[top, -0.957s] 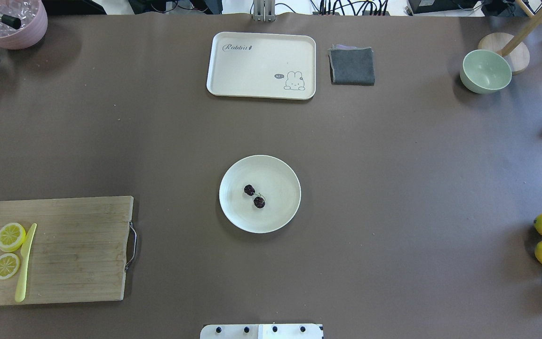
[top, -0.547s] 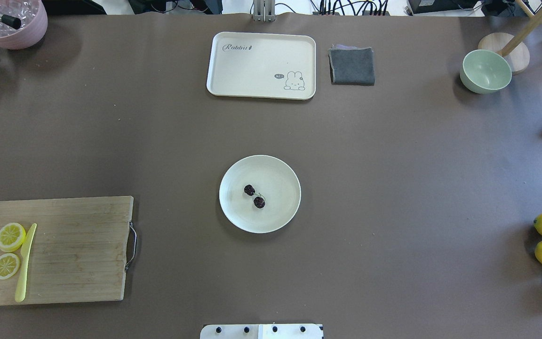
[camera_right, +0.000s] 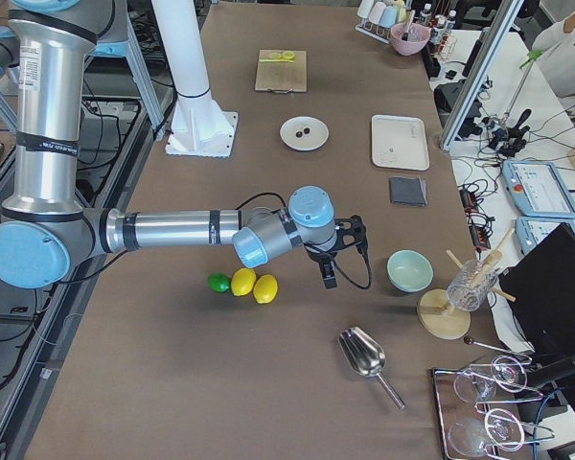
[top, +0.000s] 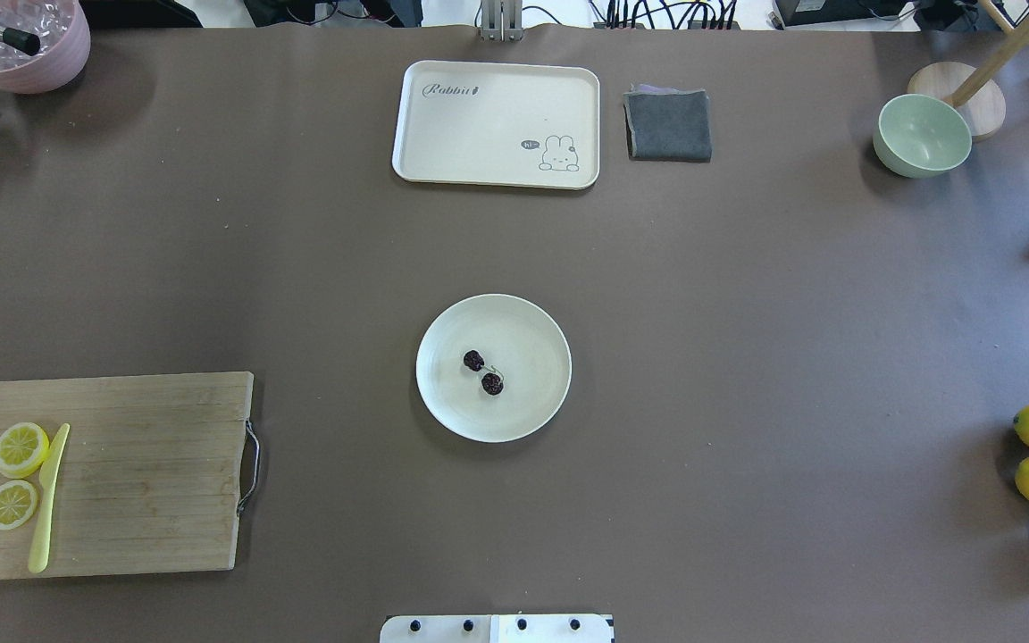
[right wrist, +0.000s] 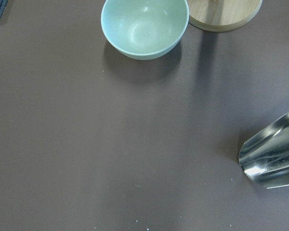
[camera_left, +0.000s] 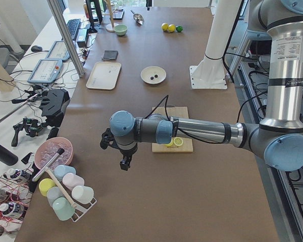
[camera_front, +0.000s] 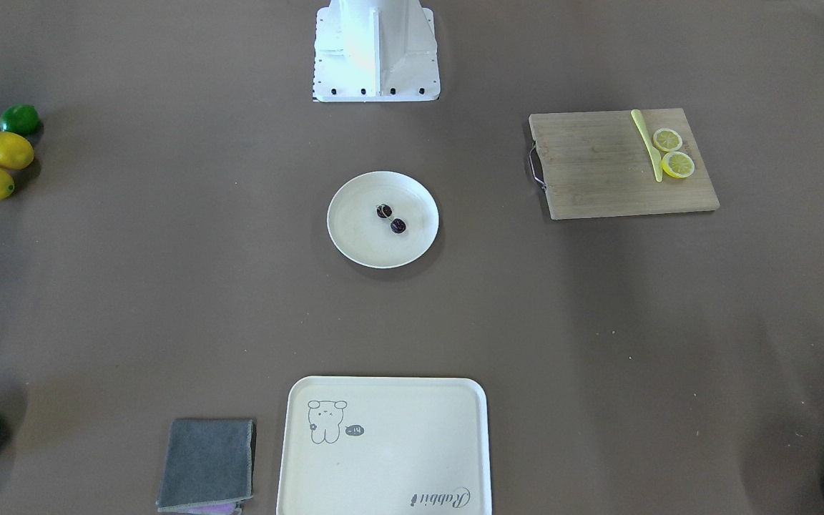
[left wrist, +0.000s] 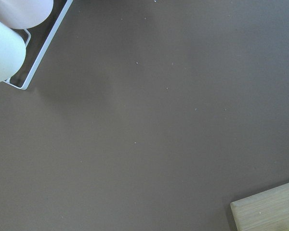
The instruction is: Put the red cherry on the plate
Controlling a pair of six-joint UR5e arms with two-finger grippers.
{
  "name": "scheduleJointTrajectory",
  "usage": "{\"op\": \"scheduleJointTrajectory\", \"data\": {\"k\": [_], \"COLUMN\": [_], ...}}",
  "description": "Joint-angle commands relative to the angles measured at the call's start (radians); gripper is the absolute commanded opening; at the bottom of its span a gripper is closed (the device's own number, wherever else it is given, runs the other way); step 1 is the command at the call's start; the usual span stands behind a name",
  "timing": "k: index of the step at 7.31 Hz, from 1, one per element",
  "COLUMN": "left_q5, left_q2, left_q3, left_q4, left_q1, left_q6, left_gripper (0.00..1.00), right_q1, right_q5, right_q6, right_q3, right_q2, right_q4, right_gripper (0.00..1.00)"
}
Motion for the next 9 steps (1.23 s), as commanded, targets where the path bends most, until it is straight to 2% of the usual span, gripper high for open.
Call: {"op": "scheduleJointTrajectory", "data": {"k": [1,9], "left_q5": [-0.003,-0.001], "left_q2": [0.006,0.039], "left_q3": [-0.014,-0.034], "left_q4": [0.0,-0.009], "left_q1": [-0.003,-0.021], "left_q6": [0.0,0.002], "left_gripper": [0.98,0.98], "right_q1": [-0.001,-0.001], "right_q5": [-0.003,-0.003], "right_q6": [0.0,0.0], "right_q3": [0.0,0.0], "right_q2": [0.0,0.001], "right_q4": [0.0,0.0], "right_gripper": [1.0,1.0]}}
